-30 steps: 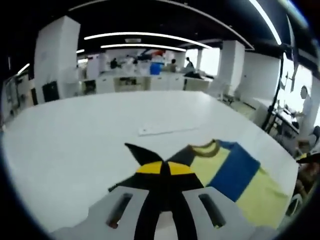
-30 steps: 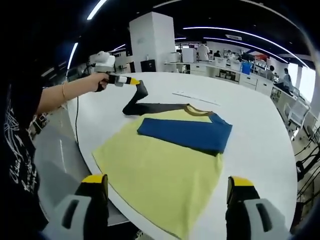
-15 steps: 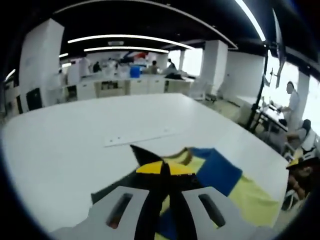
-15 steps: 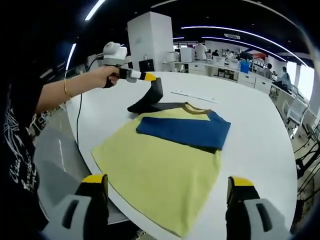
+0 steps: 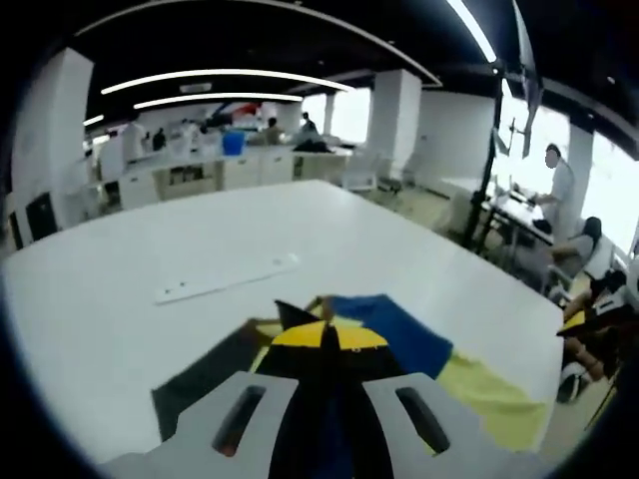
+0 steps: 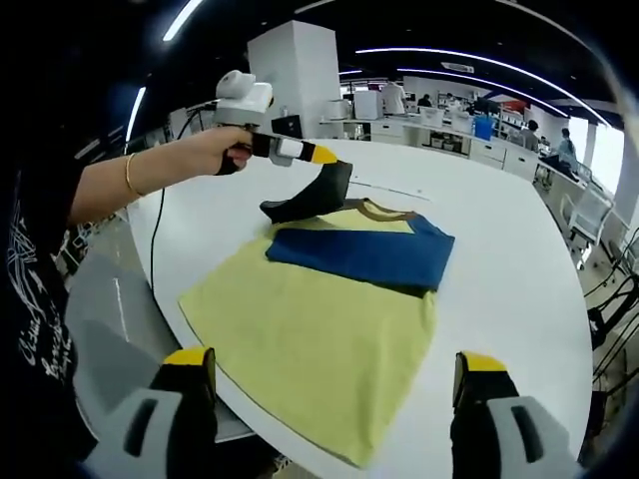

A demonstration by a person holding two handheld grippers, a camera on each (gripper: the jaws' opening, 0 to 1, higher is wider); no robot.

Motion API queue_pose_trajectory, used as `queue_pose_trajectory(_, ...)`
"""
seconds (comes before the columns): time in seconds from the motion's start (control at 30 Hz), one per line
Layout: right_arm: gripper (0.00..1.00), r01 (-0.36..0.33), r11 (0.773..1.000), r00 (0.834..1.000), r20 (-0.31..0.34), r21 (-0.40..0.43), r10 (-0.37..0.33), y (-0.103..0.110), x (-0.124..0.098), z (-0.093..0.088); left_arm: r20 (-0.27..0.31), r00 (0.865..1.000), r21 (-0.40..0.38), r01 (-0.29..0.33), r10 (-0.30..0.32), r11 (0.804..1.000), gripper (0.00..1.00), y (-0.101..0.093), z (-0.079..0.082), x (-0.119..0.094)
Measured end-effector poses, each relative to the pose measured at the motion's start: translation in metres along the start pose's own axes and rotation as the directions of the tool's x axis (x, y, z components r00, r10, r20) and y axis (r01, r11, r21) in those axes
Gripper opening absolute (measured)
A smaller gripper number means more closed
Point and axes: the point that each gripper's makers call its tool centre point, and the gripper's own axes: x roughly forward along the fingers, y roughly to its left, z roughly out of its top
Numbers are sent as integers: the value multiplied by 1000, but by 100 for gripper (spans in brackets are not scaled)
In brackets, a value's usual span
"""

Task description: Fold the garment on the visible template until the final outline fits inside the template.

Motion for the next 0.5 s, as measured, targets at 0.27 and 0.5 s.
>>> queue_pose_trajectory(0.27,99,11,1000,1000,-7,15,-11,-3,-1,-4,2,999,1,42,-42,999,0,-23,1,11)
queue_pose_trajectory(0.5,99,12,1000,1000,-10,18,-12,-4,-1,-5,14,995,-13,95,-95,995,0,-47,5,20)
